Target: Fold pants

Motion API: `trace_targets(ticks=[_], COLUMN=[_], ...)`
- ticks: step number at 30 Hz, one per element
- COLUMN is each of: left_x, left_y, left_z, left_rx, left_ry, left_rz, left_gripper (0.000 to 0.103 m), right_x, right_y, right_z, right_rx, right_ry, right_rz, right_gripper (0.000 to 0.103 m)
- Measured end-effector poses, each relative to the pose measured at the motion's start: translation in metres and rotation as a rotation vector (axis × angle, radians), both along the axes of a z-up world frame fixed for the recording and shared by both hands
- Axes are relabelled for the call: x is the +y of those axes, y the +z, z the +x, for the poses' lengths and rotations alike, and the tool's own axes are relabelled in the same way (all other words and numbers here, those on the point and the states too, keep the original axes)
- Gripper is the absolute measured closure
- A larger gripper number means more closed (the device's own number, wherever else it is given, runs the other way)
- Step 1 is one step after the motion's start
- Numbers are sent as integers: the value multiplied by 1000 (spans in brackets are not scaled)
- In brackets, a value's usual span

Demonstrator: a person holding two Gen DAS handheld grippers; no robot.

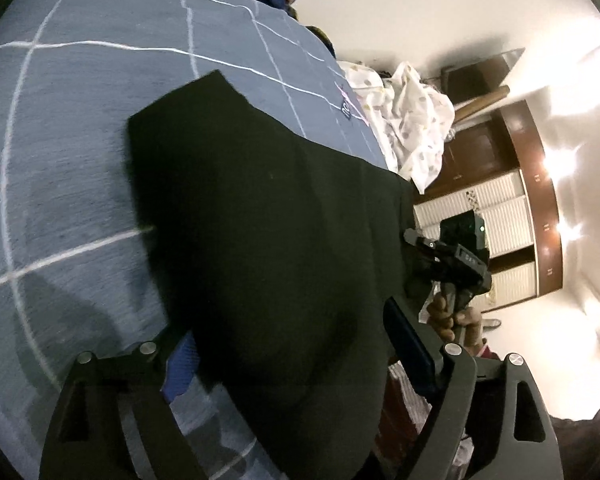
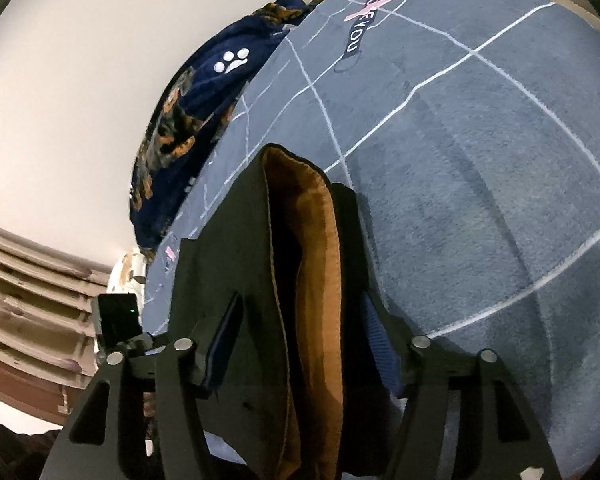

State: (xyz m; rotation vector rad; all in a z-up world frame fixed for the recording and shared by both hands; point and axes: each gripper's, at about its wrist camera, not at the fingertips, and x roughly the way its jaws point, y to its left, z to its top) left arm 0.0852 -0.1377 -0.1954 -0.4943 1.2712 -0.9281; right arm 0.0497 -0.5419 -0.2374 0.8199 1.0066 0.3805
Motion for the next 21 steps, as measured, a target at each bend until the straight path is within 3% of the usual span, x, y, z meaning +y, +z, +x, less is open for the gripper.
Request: trace_targets(ticks=[1, 2, 4, 8, 11, 14, 21], left_x=[-2, -5, -6, -1, 17, 43, 162], left_y=[0, -1, -7, -2, 14, 27, 45], left_z=[-1, -2, -1, -5, -7, -9, -29], left_rx=[-11, -18, 9, -5, -17, -32, -44], left_ry=[-3, -1, 16, 43, 56, 89, 313], left_rz=[11, 38, 52, 49, 3, 13, 71], left_gripper=[30, 54, 80, 87, 94, 94, 94], right_x=[0, -1, 0, 4, 14, 41, 154], right_y=[-1, -3, -4, -2, -1, 5, -5], right_z=[-1, -3, -7, -13, -14, -6, 32], right_rx=[3, 6, 6, 6, -7, -17, 2], right_ry=[-4, -13, -25, -59, -61, -25, 146], right_rz=[6, 28, 42, 123, 213, 257, 378], right_gripper=[56, 63, 70, 78, 81, 82, 82])
